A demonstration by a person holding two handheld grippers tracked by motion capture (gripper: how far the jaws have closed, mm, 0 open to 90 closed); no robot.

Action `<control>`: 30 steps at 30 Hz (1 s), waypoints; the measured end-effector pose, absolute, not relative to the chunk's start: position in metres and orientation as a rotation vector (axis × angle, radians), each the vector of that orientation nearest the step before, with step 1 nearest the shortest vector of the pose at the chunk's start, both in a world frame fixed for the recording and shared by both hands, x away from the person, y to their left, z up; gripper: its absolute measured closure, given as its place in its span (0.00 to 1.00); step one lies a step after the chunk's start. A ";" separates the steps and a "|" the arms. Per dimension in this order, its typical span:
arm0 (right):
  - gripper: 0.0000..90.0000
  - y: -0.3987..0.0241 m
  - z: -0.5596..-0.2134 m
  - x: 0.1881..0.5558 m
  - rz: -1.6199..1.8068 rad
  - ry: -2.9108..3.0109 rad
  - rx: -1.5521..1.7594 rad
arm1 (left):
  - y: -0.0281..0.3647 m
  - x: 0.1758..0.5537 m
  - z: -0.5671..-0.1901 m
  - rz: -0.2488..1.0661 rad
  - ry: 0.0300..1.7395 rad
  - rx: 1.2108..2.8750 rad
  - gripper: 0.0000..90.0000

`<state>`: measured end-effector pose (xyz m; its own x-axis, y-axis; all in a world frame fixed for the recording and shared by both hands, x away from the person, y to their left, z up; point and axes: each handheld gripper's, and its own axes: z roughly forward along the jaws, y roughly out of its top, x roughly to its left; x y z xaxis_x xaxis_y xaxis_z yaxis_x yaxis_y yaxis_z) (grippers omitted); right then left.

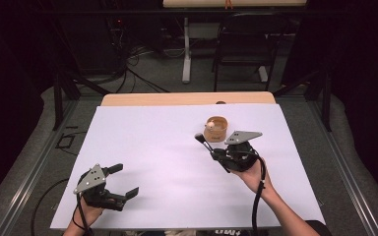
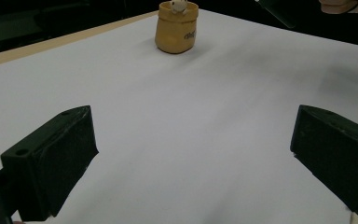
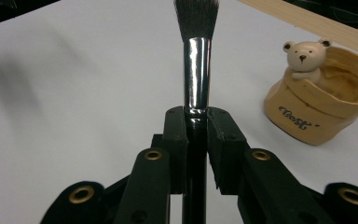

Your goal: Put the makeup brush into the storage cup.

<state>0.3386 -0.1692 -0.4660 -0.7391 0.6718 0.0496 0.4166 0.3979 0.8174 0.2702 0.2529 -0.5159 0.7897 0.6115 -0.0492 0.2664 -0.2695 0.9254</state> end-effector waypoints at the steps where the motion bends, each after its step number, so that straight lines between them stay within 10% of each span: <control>1: 0.87 -0.171 -0.466 0.338 1.264 2.360 0.957 | 0.253 0.270 -0.516 0.384 0.670 1.859 0.00; 30: 0.87 -0.194 -0.460 0.345 1.359 2.105 1.031 | 0.252 0.271 -0.516 0.379 0.666 1.859 0.00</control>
<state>0.3448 -0.1943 -0.4599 -0.6320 0.7740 0.0386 0.3540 0.2440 0.9029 0.2706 0.2522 -0.5162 0.7928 0.6074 -0.0508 0.2661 -0.2700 0.9254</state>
